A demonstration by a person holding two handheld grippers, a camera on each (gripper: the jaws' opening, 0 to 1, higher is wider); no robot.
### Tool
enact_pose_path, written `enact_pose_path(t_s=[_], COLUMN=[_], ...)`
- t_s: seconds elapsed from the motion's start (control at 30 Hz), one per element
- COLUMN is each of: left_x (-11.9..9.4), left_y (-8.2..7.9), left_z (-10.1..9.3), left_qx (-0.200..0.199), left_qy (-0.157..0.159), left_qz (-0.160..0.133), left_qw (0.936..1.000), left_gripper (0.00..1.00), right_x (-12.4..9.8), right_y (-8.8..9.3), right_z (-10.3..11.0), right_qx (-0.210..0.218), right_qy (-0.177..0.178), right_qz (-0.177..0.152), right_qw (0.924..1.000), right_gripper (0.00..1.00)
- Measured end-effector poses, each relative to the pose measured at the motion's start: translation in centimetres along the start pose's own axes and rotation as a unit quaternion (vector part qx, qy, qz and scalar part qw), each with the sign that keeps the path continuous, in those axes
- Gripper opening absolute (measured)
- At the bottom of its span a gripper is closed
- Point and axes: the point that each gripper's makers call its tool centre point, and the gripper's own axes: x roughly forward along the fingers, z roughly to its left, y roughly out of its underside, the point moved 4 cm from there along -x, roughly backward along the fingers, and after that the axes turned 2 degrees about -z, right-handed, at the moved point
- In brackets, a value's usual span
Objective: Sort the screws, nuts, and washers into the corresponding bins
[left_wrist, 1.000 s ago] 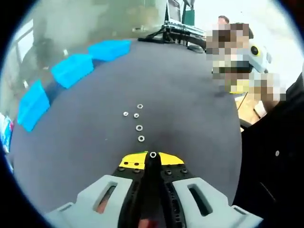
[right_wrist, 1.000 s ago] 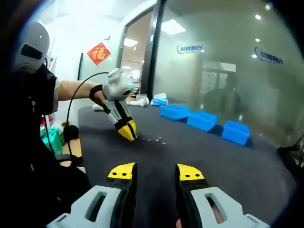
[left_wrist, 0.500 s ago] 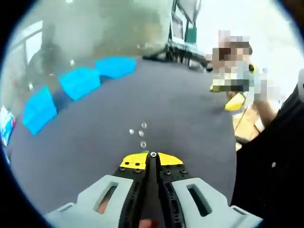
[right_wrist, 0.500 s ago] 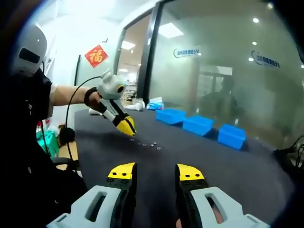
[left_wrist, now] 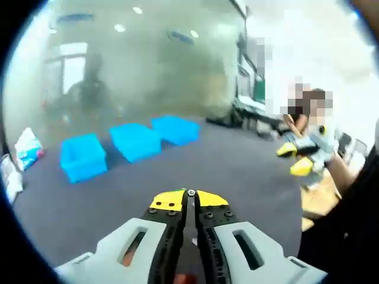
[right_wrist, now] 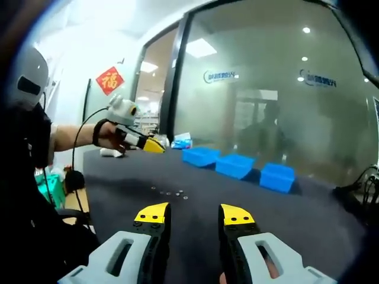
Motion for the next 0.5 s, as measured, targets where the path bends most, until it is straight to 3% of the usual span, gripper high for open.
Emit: enact_pose_path(t_s=[0.07,0.2,0.3,0.37,0.5], left_x=[-0.1,-0.4,-0.5,-0.3,0.4], left_y=[-0.6,-1.6,-2.3,-3.2,-4.0], left_z=[0.1,2.2,4.0,5.7,8.3], left_qx=[-0.009,-0.017,-0.007,0.024,0.006], left_qy=[-0.02,-0.066,-0.083,-0.12,-0.16], left_qz=[-0.022,-0.058,-0.074,-0.094,-0.11], left_qw=[0.9995,0.996,0.9938,0.9879,0.9809], left_gripper=[0.05,0.05,0.05,0.05,0.05], right_x=[0.0,-0.1,-0.1,-0.1,0.1], right_y=[-0.1,-0.2,-0.2,-0.2,0.3], right_z=[-0.3,-0.8,-0.9,-1.0,-1.1], right_qx=[0.002,0.008,0.01,0.009,0.006], right_qy=[0.006,0.019,0.022,0.023,0.025], right_qz=[-0.002,-0.008,-0.011,-0.011,-0.005], right_qw=[1.0,0.9998,0.9996,0.9996,0.9997], right_gripper=[0.29,0.29,0.29,0.29,0.29])
